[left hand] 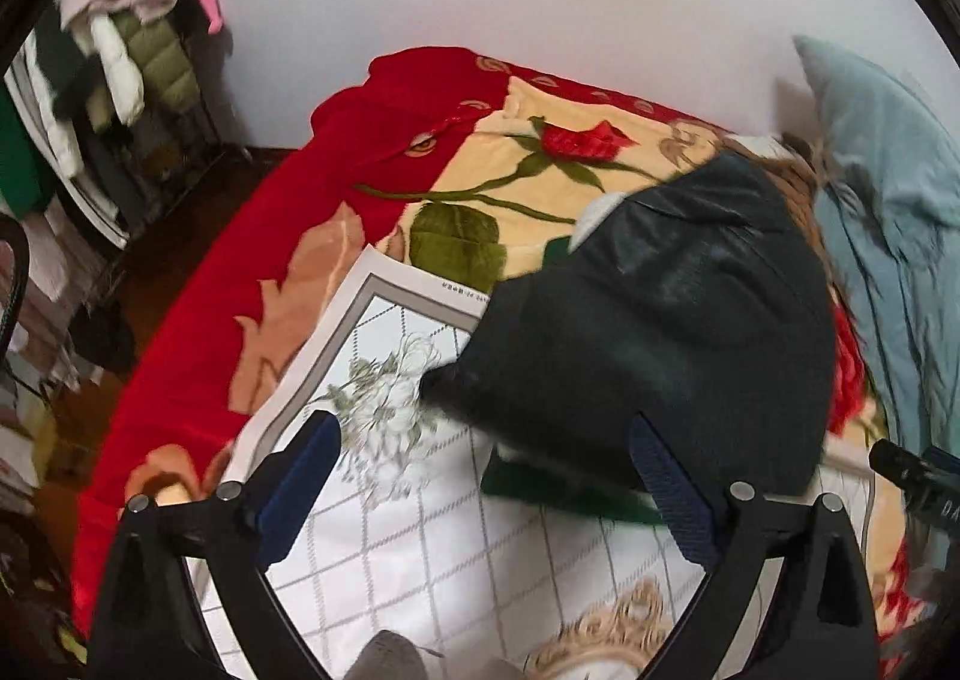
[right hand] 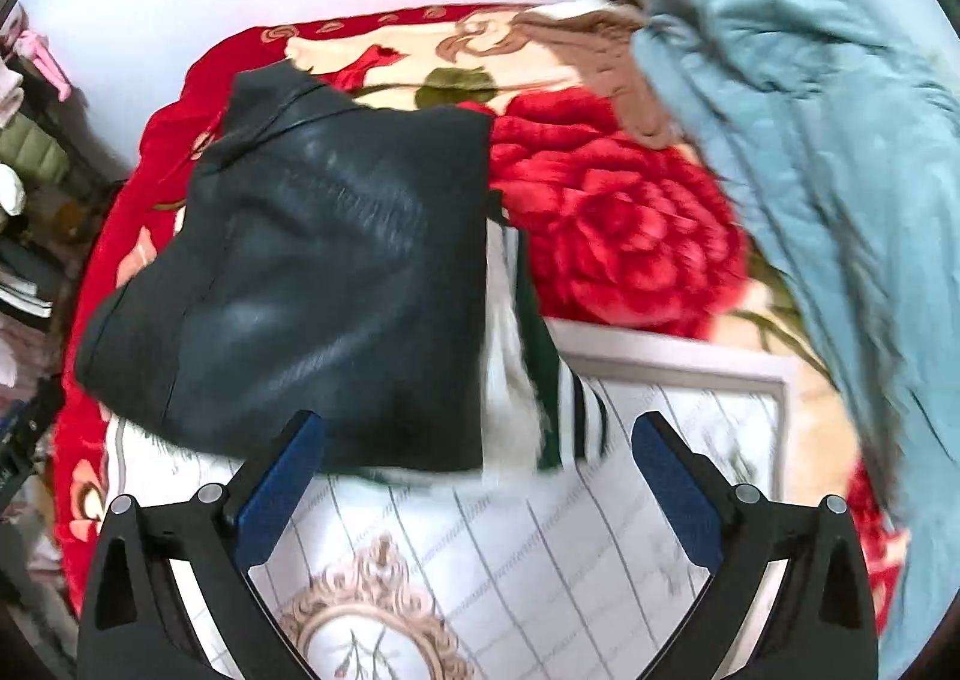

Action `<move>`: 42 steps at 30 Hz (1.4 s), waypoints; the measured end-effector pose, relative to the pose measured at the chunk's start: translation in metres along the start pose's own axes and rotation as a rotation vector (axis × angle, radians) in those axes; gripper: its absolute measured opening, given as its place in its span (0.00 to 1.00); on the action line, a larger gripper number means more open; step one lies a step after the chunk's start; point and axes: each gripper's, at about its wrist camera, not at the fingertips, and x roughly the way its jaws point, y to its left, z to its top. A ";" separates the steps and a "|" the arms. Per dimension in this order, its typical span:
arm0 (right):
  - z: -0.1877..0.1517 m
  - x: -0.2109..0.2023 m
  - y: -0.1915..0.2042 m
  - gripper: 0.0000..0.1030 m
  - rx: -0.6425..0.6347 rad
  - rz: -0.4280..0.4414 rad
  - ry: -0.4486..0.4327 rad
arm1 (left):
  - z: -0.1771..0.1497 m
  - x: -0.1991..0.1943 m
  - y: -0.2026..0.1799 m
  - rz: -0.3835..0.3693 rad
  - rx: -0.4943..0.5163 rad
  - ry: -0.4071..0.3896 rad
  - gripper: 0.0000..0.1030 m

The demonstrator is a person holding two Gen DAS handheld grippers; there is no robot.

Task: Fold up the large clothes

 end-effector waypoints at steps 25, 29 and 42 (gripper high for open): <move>-0.252 -0.463 0.023 1.00 0.078 -0.169 -0.323 | -0.089 -0.366 0.031 -0.075 0.188 -0.214 0.97; -0.276 -0.512 0.019 1.00 0.062 -0.167 -0.356 | -0.101 -0.403 0.035 -0.094 0.174 -0.237 0.97; -0.319 -0.619 0.008 1.00 0.052 -0.151 -0.389 | -0.118 -0.472 0.036 -0.094 0.163 -0.206 0.97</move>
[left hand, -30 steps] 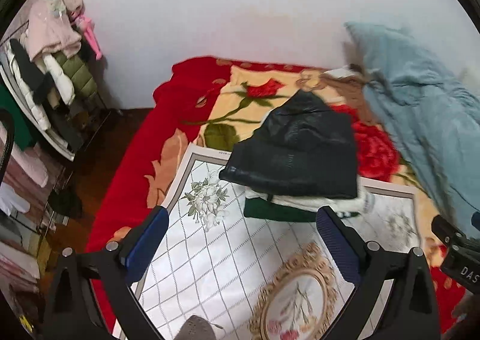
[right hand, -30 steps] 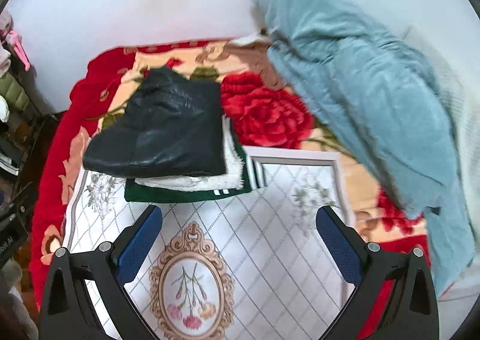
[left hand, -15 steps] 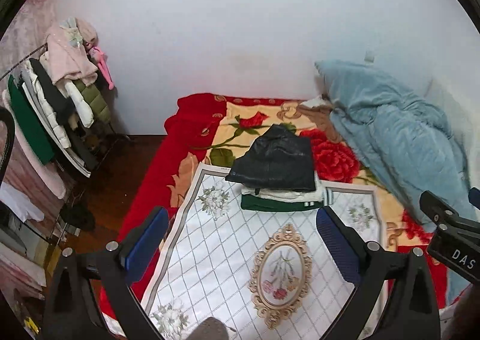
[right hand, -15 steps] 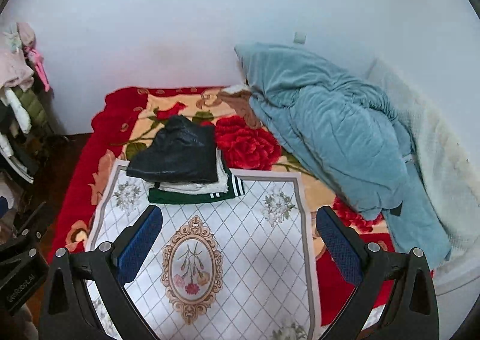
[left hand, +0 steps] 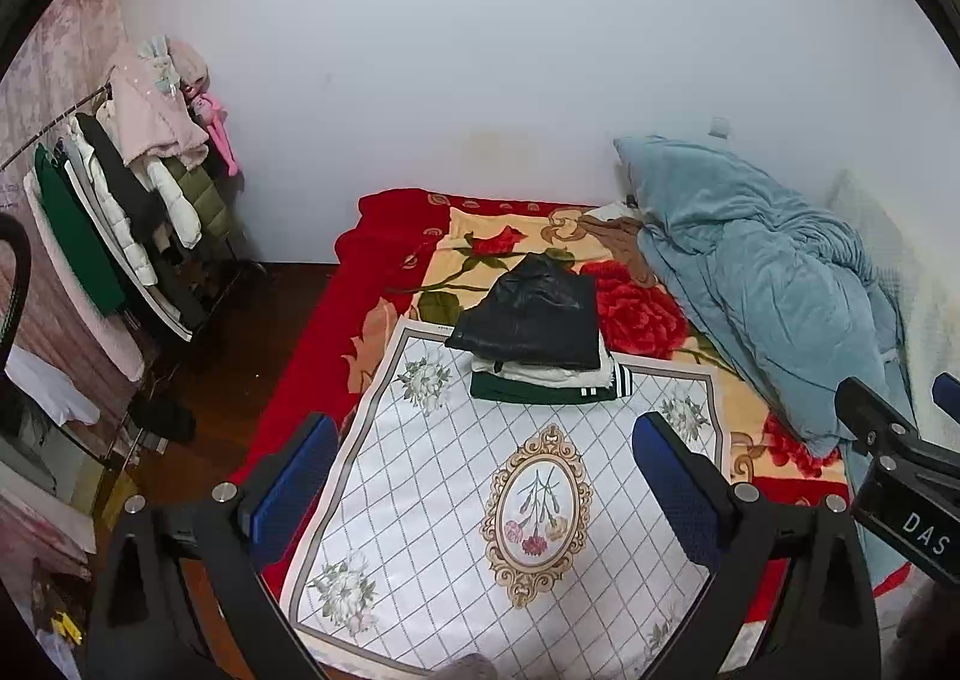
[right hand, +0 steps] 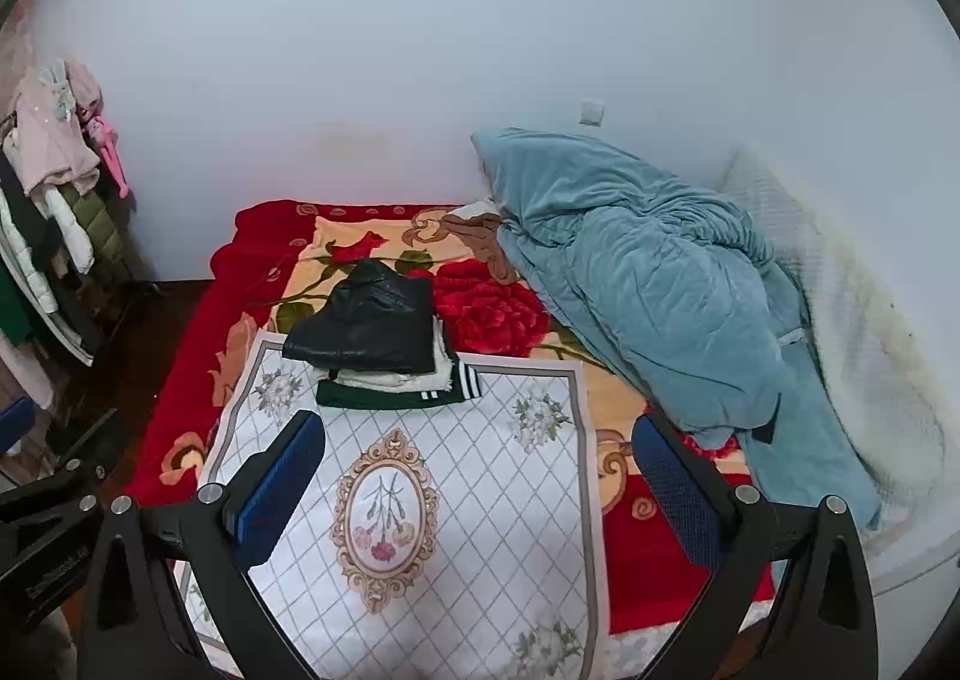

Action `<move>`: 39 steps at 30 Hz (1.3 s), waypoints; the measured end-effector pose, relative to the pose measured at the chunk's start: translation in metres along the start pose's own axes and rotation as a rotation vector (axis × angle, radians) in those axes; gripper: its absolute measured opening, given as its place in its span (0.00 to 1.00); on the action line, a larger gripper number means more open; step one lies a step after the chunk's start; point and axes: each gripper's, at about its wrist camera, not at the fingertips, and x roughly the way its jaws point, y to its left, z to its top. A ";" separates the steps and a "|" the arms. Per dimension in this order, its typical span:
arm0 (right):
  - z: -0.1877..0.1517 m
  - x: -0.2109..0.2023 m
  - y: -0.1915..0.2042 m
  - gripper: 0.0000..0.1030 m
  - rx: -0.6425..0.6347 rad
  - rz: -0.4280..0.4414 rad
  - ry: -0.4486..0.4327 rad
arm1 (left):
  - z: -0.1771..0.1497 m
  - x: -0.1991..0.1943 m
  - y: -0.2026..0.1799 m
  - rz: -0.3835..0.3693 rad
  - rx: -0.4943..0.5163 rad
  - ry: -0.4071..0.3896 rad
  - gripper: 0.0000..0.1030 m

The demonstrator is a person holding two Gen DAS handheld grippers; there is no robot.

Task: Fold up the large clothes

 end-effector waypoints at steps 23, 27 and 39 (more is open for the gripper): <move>0.017 -0.049 0.005 1.00 -0.040 0.009 -0.013 | 0.002 -0.033 0.012 0.019 -0.043 -0.023 0.97; 0.018 -0.049 0.003 1.00 -0.039 0.015 -0.009 | 0.001 -0.032 0.010 0.028 -0.034 -0.021 0.97; 0.021 -0.051 0.001 1.00 -0.041 0.016 -0.007 | 0.003 -0.034 0.008 0.023 -0.030 -0.025 0.97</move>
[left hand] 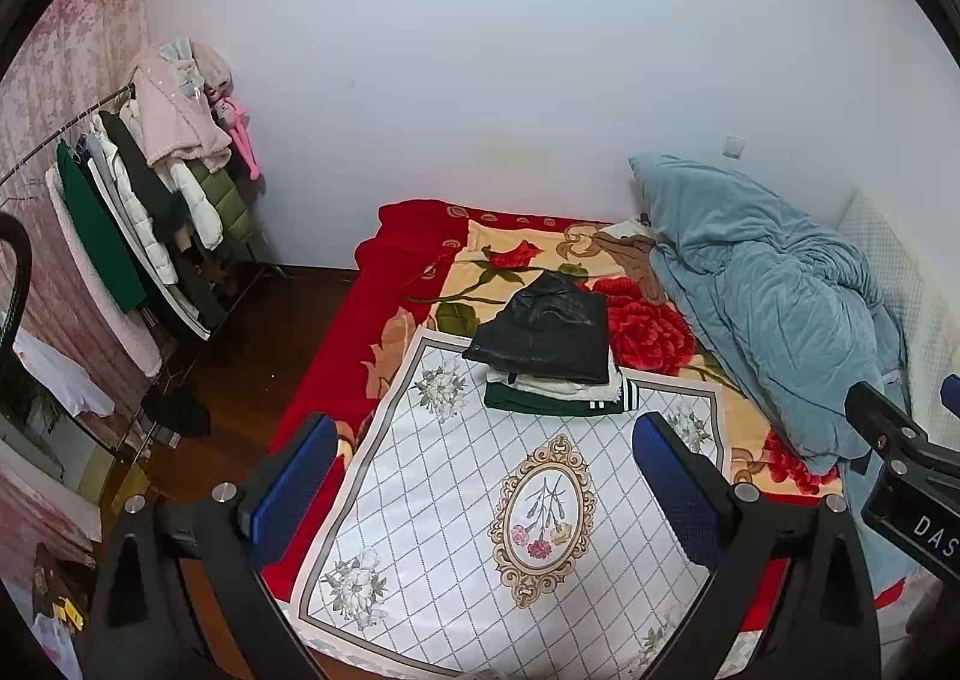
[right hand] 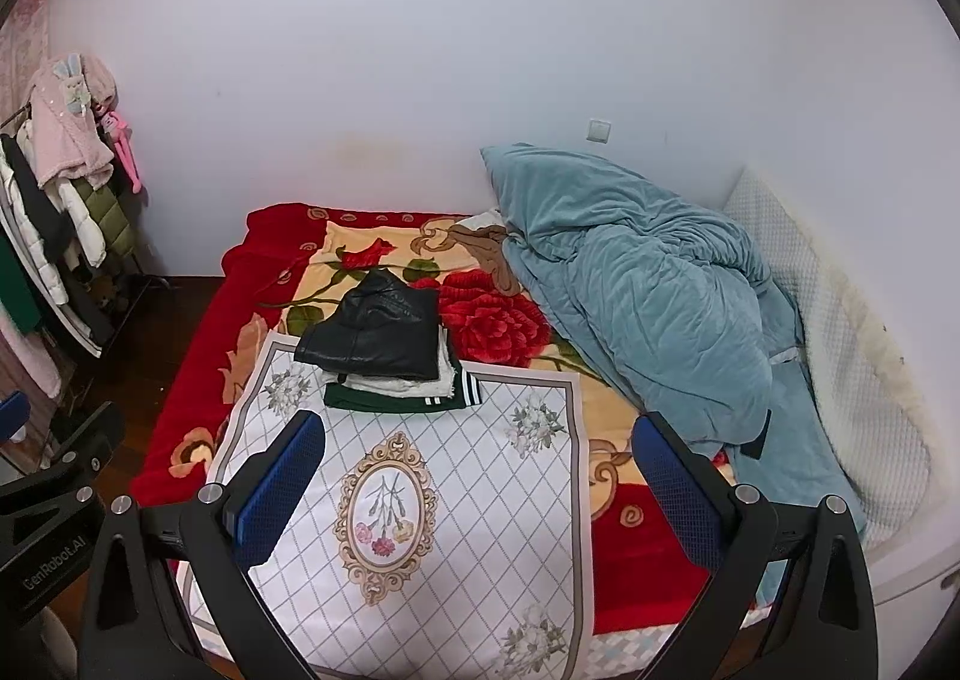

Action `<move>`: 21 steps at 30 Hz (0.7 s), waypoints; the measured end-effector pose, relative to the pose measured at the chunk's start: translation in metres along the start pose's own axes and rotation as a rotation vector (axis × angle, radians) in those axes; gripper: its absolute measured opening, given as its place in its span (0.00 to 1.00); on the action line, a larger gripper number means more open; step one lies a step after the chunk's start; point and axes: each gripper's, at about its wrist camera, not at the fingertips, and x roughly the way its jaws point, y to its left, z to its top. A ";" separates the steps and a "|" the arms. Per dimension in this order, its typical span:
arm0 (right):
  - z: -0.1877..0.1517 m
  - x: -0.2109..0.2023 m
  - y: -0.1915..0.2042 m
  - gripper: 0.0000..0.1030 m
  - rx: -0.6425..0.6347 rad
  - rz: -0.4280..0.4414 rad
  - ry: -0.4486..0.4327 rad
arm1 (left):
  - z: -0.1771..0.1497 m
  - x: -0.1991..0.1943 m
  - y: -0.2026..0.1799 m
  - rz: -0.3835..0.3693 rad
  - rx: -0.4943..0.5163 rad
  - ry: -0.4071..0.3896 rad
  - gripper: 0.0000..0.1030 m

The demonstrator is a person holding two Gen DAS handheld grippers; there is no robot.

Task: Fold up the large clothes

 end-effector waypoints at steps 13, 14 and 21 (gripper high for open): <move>0.003 0.003 0.002 1.00 -0.001 0.009 0.003 | 0.003 0.000 0.001 -0.001 0.000 -0.005 0.97; 0.003 0.003 0.002 1.00 0.000 0.008 0.003 | 0.004 -0.001 0.001 -0.002 0.001 -0.006 0.97; 0.001 0.002 0.004 1.00 0.008 0.012 -0.002 | 0.007 -0.002 0.001 -0.001 -0.003 -0.013 0.97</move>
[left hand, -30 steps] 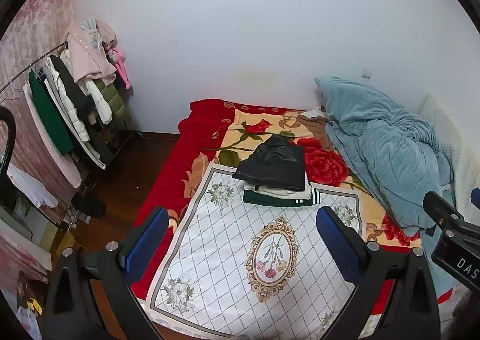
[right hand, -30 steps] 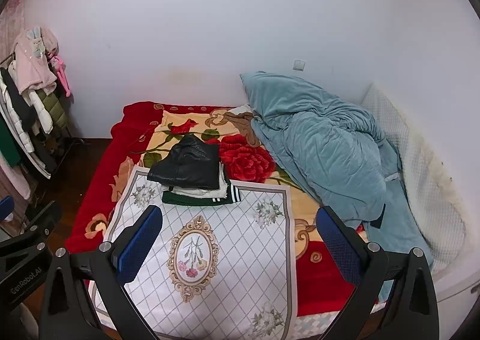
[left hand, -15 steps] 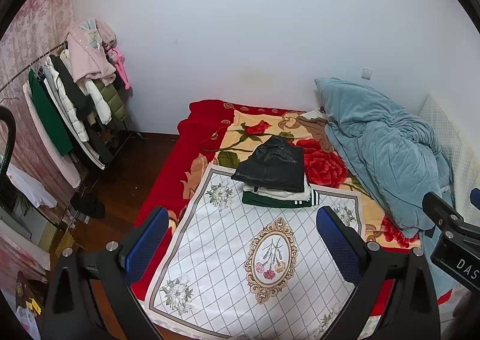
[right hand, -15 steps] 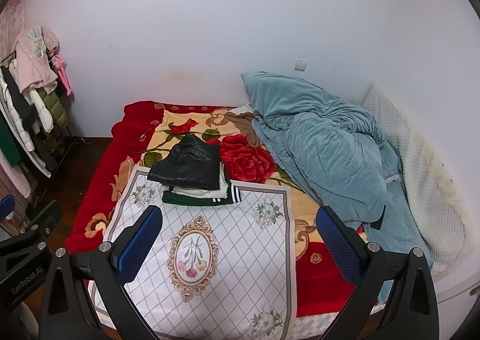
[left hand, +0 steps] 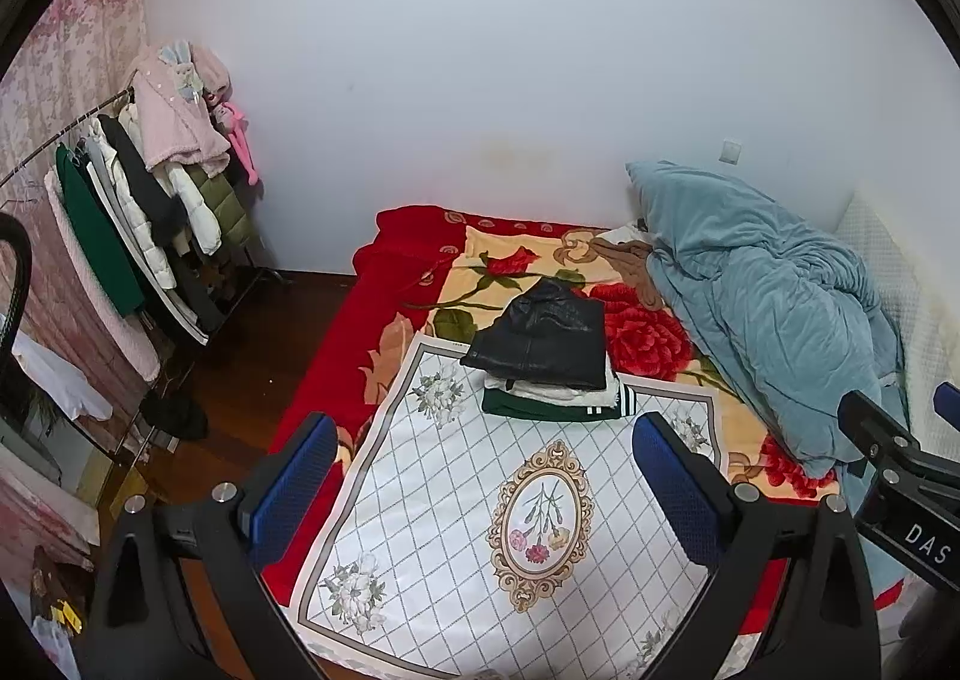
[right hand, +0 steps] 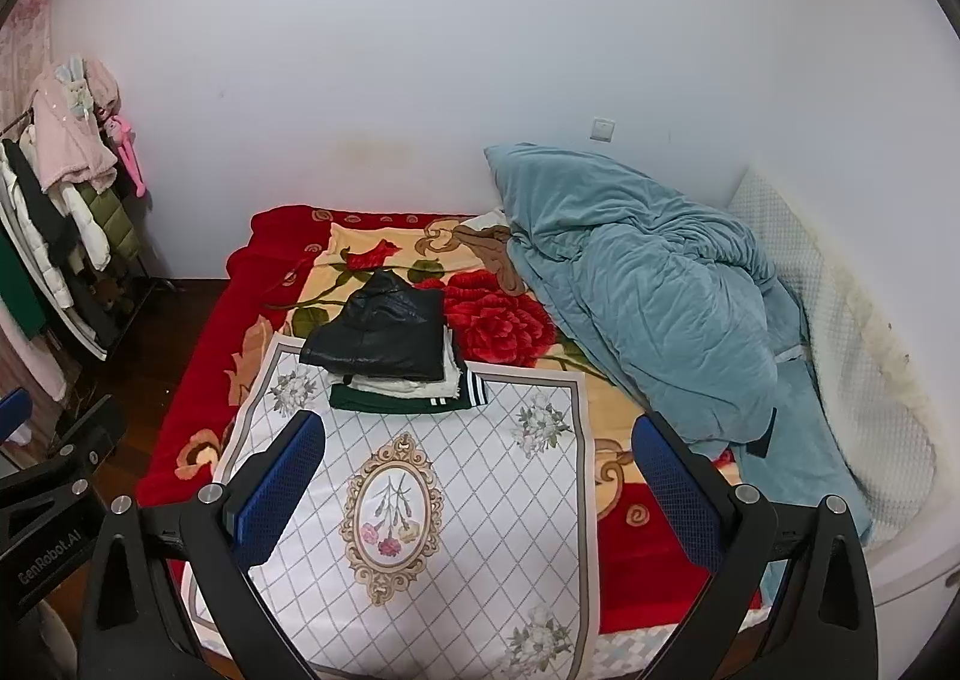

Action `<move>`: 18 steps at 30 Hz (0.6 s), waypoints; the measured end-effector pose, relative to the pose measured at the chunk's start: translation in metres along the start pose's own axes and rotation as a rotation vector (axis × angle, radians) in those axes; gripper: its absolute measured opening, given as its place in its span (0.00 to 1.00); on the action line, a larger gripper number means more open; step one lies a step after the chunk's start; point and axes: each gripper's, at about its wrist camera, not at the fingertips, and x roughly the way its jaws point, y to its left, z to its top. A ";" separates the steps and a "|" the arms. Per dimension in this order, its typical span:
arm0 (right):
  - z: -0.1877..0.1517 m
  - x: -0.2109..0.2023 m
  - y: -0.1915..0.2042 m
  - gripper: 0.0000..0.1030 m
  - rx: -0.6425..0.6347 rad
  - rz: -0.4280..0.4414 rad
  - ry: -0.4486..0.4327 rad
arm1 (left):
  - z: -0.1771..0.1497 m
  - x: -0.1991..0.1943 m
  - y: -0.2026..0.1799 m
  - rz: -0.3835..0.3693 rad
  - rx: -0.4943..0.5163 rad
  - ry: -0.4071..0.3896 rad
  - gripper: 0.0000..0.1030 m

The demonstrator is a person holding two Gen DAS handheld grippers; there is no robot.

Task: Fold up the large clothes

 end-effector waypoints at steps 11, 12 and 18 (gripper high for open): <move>-0.002 -0.002 0.000 1.00 0.004 0.001 0.003 | 0.003 -0.001 0.001 -0.006 0.000 0.000 0.97; -0.003 -0.002 -0.001 1.00 0.006 0.000 0.003 | 0.003 -0.001 0.001 -0.008 -0.001 0.001 0.97; -0.010 -0.005 -0.001 1.00 0.007 0.003 0.009 | 0.004 -0.001 0.000 -0.010 0.000 -0.001 0.97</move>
